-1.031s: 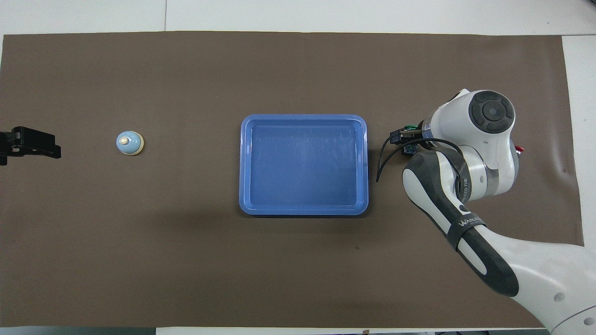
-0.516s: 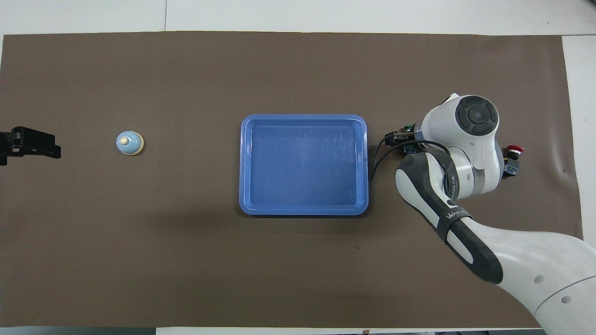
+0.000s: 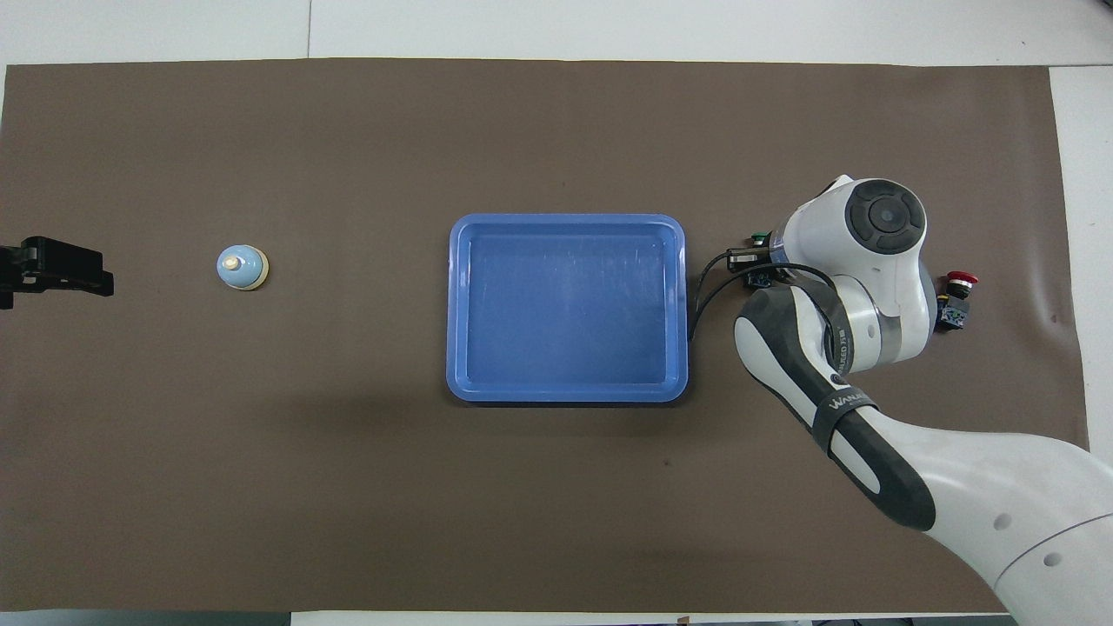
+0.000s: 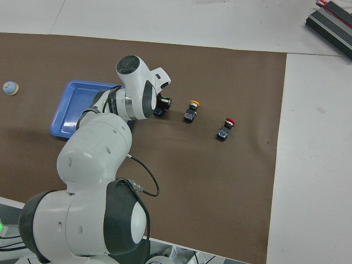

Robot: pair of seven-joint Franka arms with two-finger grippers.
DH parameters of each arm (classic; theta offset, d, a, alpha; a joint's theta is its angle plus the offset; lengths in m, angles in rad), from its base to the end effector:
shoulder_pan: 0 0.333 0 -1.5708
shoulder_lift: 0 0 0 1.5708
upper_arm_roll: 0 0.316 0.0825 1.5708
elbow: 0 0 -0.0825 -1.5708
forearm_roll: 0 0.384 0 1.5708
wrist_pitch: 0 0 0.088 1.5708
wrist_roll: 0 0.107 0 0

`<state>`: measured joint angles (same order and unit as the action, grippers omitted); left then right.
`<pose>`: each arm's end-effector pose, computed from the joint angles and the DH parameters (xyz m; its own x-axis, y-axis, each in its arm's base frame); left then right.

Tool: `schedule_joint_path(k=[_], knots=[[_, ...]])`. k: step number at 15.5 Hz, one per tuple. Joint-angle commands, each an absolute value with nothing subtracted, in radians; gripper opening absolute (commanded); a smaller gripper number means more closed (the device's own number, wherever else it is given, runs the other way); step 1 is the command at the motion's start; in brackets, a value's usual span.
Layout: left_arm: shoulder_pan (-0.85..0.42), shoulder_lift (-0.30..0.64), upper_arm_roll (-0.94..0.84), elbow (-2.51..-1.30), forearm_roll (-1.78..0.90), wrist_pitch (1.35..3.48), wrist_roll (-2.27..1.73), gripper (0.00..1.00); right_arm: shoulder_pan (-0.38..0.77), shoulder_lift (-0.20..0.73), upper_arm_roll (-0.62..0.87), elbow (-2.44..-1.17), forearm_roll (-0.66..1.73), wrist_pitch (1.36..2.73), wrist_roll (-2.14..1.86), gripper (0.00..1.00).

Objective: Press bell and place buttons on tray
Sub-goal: 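Carry the green button with the right gripper into the tray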

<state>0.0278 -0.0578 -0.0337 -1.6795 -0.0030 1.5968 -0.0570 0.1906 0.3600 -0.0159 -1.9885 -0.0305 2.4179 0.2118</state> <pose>0.5371 -0.0040 0.6069 0.9984 0.0513 -0.0249 0.0513 -0.9987 -0.0004 0.6058 0.1072 0.2884 0.9972 -0.0132 0.0732 -0.0142 -0.9998 0.0122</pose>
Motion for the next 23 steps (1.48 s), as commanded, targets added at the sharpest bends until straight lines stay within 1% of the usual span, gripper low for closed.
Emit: schedule_joint_path(k=[1,3,7,10,12,14,16,20,23], knots=[[0.023,-0.072,-0.028,-1.694,-0.002,1.594,-0.051,1.0,0.189,0.364,-0.015,-1.982,-0.031,2.421,0.235,0.0],[0.023,-0.072,-0.028,-1.694,-0.002,1.594,-0.051,1.0,0.189,0.357,-0.015,-1.954,-0.031,2.383,0.233,0.0],[0.023,-0.072,-0.028,-1.692,-0.002,1.594,-0.051,1.0,0.213,0.353,0.009,-1.794,-0.015,2.163,0.245,0.0],[0.023,-0.072,-0.028,-1.694,-0.002,1.594,-0.051,1.0,0.264,0.347,0.011,-1.732,0.021,2.097,0.348,0.0],[0.023,-0.072,-0.028,-1.693,-0.002,1.594,-0.051,1.0,0.329,0.347,0.012,-1.729,0.021,2.106,0.406,0.0],[0.023,-0.072,-0.028,-1.693,-0.002,1.594,-0.051,1.0,0.371,0.347,0.012,-1.738,0.021,2.117,0.458,0.0],[0.023,-0.072,-0.028,-1.692,-0.002,1.594,-0.051,1.0,0.417,0.35,0.012,-1.765,0.021,2.16,0.469,0.0],[0.023,-0.072,-0.028,-1.692,-0.002,1.594,-0.051,1.0,0.437,0.356,0.012,-1.871,0.018,2.295,0.466,0.0],[0.023,-0.072,-0.028,-1.694,-0.002,1.594,-0.051,1.0,0.449,0.359,0.012,-1.919,0.018,2.348,0.465,0.0]])
